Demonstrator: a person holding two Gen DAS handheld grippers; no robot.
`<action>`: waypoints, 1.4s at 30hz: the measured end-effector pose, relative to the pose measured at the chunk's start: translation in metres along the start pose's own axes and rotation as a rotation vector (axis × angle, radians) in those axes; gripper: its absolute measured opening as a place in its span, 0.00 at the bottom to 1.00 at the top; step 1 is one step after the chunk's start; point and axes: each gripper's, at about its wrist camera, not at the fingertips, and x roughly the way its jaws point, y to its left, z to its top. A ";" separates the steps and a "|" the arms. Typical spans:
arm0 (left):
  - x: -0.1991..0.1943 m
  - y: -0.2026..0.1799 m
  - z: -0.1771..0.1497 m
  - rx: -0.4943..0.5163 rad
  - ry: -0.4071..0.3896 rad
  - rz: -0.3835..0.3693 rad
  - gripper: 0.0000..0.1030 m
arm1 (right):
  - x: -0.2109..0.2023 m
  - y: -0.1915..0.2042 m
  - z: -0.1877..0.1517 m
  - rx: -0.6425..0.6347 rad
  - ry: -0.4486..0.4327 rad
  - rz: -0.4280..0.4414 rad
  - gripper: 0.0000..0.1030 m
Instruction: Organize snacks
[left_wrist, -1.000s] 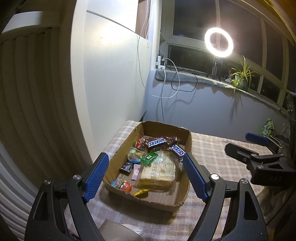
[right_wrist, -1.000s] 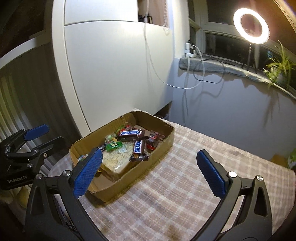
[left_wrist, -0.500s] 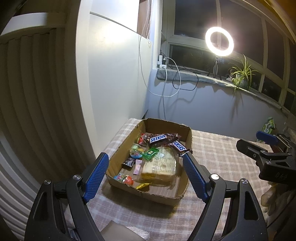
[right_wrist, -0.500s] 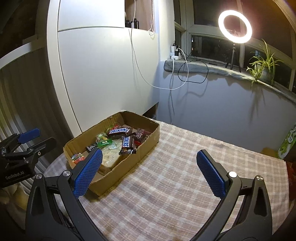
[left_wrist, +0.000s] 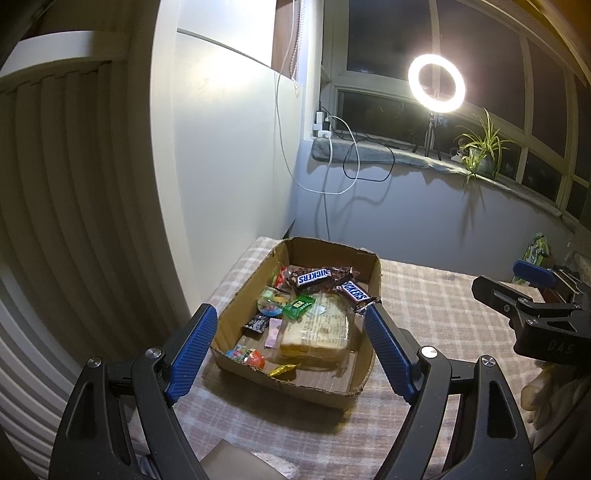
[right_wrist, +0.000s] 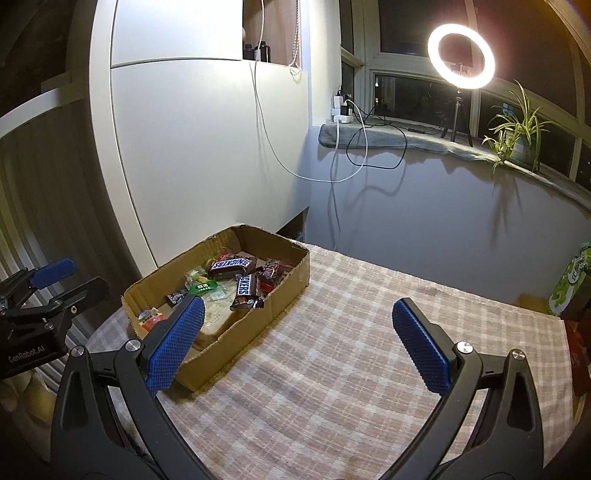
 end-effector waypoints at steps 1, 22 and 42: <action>0.000 0.000 0.000 0.001 0.000 0.001 0.80 | -0.001 0.000 0.000 0.000 -0.001 0.000 1.00; -0.002 -0.003 -0.001 0.003 0.003 0.000 0.80 | 0.000 -0.001 -0.001 0.000 0.003 0.005 1.00; 0.000 -0.010 -0.002 0.019 0.005 0.009 0.80 | 0.002 -0.003 -0.006 0.008 0.009 0.005 1.00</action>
